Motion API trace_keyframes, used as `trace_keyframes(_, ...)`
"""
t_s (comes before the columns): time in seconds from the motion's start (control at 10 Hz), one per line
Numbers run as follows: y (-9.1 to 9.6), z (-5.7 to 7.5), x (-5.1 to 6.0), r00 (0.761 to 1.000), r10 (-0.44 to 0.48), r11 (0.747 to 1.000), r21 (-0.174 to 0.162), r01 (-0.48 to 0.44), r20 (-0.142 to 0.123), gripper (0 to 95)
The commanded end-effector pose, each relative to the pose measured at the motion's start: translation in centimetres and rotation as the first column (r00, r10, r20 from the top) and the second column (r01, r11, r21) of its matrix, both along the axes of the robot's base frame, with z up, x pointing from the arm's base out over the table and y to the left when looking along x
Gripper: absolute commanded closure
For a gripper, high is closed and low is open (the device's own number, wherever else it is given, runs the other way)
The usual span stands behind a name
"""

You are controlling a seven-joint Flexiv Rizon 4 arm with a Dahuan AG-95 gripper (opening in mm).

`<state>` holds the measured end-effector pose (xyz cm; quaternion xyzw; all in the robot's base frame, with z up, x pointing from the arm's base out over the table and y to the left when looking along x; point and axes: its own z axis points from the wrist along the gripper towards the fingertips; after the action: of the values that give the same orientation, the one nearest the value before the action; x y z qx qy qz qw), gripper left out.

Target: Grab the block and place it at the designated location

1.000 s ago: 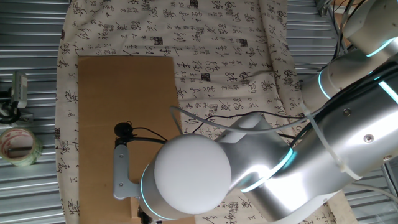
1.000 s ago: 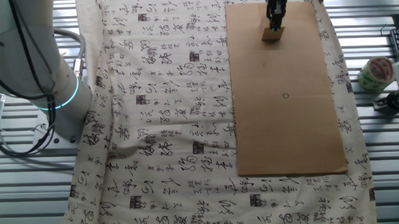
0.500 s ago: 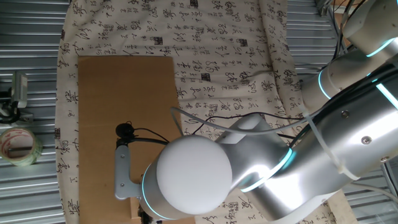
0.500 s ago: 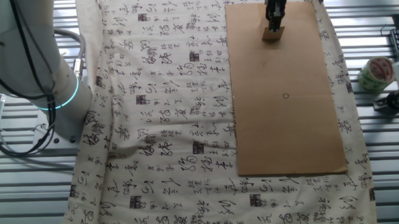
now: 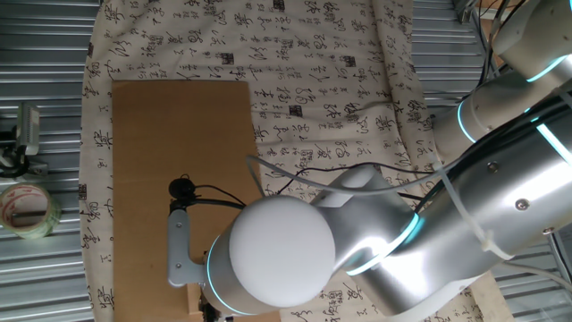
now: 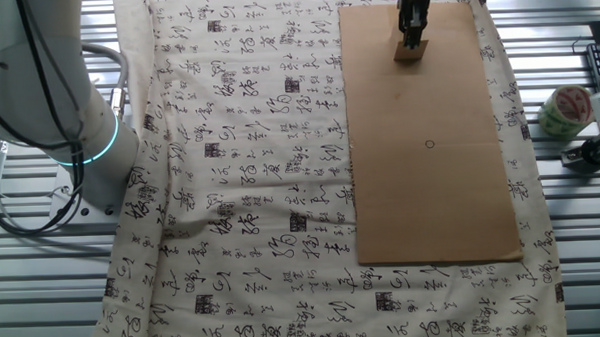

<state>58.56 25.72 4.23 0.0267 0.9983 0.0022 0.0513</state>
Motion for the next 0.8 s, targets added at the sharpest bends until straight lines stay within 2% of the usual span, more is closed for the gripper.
trace_keyframes(0.1,-0.05,-0.08,-0.04,1.0,0.003,1.0,-0.003,-0.003,0.001,38.0)
trace_keyframes(0.7,-0.09,-0.38,-0.11,1.0,0.001,1.0,0.002,-0.001,0.003,38.0)
trace_keyframes(0.8,-0.09,-0.38,-0.11,1.0,-0.003,1.0,0.003,0.003,0.001,57.0)
